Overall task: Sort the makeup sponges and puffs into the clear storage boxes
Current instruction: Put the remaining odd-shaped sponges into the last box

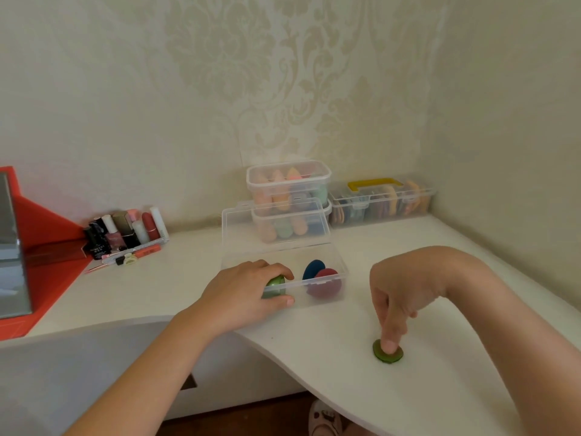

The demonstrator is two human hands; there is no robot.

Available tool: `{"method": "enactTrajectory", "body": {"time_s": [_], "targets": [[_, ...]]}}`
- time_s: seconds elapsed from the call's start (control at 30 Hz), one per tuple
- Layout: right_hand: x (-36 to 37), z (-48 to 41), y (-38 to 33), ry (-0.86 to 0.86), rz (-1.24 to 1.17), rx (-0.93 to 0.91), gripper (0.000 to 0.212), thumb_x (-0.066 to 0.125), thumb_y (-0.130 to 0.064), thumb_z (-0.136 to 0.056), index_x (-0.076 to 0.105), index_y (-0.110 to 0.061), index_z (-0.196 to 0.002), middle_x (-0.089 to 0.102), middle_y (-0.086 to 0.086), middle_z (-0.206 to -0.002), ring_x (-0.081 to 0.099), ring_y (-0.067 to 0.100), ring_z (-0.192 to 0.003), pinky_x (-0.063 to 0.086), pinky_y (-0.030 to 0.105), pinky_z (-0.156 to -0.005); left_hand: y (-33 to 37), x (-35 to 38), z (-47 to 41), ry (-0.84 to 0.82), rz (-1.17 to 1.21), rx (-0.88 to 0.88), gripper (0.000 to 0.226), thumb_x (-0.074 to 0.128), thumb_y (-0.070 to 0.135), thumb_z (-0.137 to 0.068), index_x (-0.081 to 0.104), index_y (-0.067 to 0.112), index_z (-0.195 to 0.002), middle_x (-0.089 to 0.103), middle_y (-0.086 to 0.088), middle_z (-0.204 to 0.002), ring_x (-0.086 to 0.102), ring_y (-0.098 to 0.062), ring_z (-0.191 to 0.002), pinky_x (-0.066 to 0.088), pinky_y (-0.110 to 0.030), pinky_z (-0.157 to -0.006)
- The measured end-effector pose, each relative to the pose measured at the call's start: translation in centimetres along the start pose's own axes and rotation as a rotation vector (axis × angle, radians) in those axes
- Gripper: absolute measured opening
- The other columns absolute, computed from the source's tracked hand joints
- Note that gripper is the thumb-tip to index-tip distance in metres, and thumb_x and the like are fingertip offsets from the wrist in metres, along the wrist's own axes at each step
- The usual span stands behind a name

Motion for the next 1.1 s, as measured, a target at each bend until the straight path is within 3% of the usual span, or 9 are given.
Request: {"method": "enactTrajectory", "body": {"time_s": [0.17,0.4,0.53,0.63,0.73,0.8,0.93,1.03,1.1], "targets": [[1.0,-1.0,-1.5,-0.019,0.104,0.025,0.039,0.08,-0.038,-0.069,0.072,-0.01,-0.097,0.066,-0.005,-0.083,0.054,0.007,-0.068,0.039,0.017,-0.057,0.3,-0.3,0.2,-0.004,-0.006,-0.005,0.042,0.048,0.059,-0.087,0.044,0.045,-0.126,0.054,0.014,-0.121,0.051,-0.01,-0.109,0.044,-0.03,-0.085],[0.7,-1.4,-1.4,0.008,0.134,-0.082,0.024,0.08,-0.025,-0.072,0.056,-0.023,-0.073,0.055,-0.009,-0.074,0.05,0.007,-0.066,0.037,0.019,-0.057,0.4,-0.4,0.3,0.001,-0.017,-0.014,0.042,0.047,0.06,-0.086,0.043,0.046,-0.126,0.054,0.014,-0.121,0.051,-0.01,-0.11,0.045,-0.03,-0.086],[0.0,-0.5,-1.2,-0.006,-0.135,-0.349,0.023,0.079,-0.016,-0.074,0.057,-0.021,-0.081,0.062,-0.003,-0.077,0.053,0.009,-0.066,0.041,0.018,-0.06,0.5,-0.4,0.3,0.016,-0.017,-0.019,0.043,0.047,0.061,-0.086,0.044,0.045,-0.126,0.055,0.014,-0.121,0.051,-0.01,-0.11,0.045,-0.03,-0.087],[-1.3,-1.0,-1.0,0.243,-0.549,-0.566,0.016,0.076,-0.01,-0.077,0.064,-0.018,-0.086,0.064,0.001,-0.078,0.053,0.007,-0.066,0.041,0.017,-0.063,0.4,-0.3,0.4,0.037,-0.015,-0.02,0.046,0.049,0.061,-0.085,0.043,0.046,-0.129,0.051,0.014,-0.126,0.049,-0.009,-0.114,0.043,-0.028,-0.088],[-2.1,-3.1,-0.6,0.671,-0.731,-0.542,0.013,0.077,-0.014,-0.077,0.067,-0.019,-0.084,0.065,-0.001,-0.075,0.052,0.005,-0.064,0.04,0.018,-0.063,0.4,-0.4,0.3,0.067,0.013,-0.011,0.05,0.052,0.062,-0.082,0.045,0.047,-0.13,0.04,0.015,-0.125,0.043,-0.004,-0.11,0.039,-0.022,-0.084],[-1.8,-4.5,-0.7,0.845,-0.693,-0.467,0.011,0.076,-0.019,-0.078,0.067,-0.025,-0.081,0.065,-0.006,-0.074,0.049,0.001,-0.061,0.039,0.017,-0.062,0.5,-0.4,0.3,0.093,0.061,-0.018,0.052,0.053,0.064,-0.081,0.049,0.044,-0.129,0.038,0.015,-0.117,0.041,-0.002,-0.103,0.038,-0.019,-0.084],[-0.4,-6.4,-1.5,0.857,-0.531,-0.42,0.01,0.07,-0.025,-0.084,0.071,-0.027,-0.093,0.069,-0.007,-0.085,0.052,0.002,-0.07,0.041,0.014,-0.067,0.9,-0.7,0.5,0.166,0.251,-0.025,0.052,0.044,0.068,-0.081,0.058,0.034,-0.118,0.045,0.018,-0.109,0.048,0.0,-0.101,0.042,-0.02,-0.091],[-0.4,-6.7,-1.8,0.975,-0.356,-0.366,0.027,0.057,-0.034,-0.093,0.065,-0.027,-0.117,0.065,-0.01,-0.117,0.054,0.005,-0.103,0.039,0.02,-0.092,0.4,-0.7,0.7,0.252,0.436,0.012,0.054,0.034,0.068,-0.082,0.064,0.03,-0.107,0.05,0.019,-0.106,0.051,0.002,-0.102,0.041,-0.021,-0.095],[-0.7,-6.3,-1.5,1.094,-0.33,-0.255,0.038,0.05,-0.04,-0.095,0.054,-0.029,-0.13,0.054,-0.009,-0.133,0.046,0.012,-0.123,0.035,0.034,-0.105,0.0,-0.8,0.8,0.438,0.461,0.003,0.035,0.047,0.052,-0.091,0.062,0.027,-0.109,0.047,0.016,-0.111,0.047,0.001,-0.109,0.031,-0.006,-0.095]]}}
Point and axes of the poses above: each hand's wrist, its own z-axis away from the middle knuckle, its own x-axis out of the palm, y = z × x, the point moved 2 cm from there along -z, towards the middle knuckle
